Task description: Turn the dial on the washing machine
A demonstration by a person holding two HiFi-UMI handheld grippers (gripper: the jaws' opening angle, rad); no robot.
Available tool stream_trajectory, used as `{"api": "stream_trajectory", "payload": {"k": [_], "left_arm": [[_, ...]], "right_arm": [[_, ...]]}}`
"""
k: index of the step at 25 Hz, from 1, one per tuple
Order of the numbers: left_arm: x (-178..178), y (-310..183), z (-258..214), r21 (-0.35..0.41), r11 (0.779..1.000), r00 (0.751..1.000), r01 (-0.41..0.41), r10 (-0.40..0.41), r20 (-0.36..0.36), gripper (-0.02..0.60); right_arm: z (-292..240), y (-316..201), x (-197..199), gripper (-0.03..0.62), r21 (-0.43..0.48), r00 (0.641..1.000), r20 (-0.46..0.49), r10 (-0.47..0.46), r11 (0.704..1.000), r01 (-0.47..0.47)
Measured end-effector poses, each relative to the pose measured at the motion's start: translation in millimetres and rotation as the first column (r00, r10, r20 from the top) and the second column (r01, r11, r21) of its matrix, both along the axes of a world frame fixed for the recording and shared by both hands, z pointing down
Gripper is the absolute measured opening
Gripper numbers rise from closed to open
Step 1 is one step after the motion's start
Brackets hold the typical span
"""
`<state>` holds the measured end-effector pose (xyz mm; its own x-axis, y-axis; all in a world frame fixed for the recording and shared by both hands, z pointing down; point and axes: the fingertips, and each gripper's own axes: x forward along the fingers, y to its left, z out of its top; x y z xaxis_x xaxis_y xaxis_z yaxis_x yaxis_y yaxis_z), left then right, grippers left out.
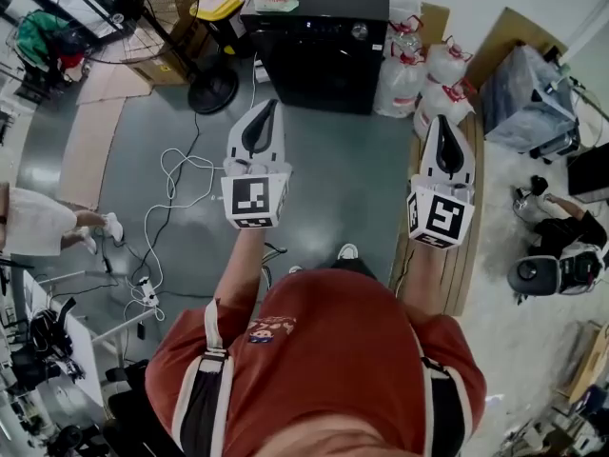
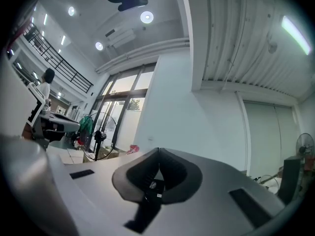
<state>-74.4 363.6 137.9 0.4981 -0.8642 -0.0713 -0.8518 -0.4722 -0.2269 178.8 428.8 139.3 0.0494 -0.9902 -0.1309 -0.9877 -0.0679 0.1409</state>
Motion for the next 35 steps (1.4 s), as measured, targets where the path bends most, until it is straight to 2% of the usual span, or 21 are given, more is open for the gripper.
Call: {"api": "stream_trajectory", "payload": {"k": [10,19,27,35], "left_arm": [[51.5,-21.3,-0.1,-0.003,0.999,0.999,0.054,-0.054,0.004,0.011],[62.5,-47.5,9.6,-0.008,0.997,0.997,0.080,-0.080,0.015,0.011],[39.5,-95.4,8.6,0.009,0.997,0.997,0.072,-0.072,-0.017,0.011],[2.9,-169.6,-6.1,0.025,0.997,0.996,0.072,-0.071,-0.054,0.011]], "right_arm": [[6.0,-37.9,54.0,0.008,-0.005,0.998,0.025,-0.054,0.999,0.054],[16.7,-72.6,66.8,0.008,-0.006,0.997,0.034,-0.072,0.997,0.072],[12.8,-117.5,47.6,0.008,-0.002,0.998,0.010,-0.066,0.998,0.066],[-10.0,-185.5,16.3,0.008,0.018,0.999,-0.012,-0.048,0.999,0.048]]}}
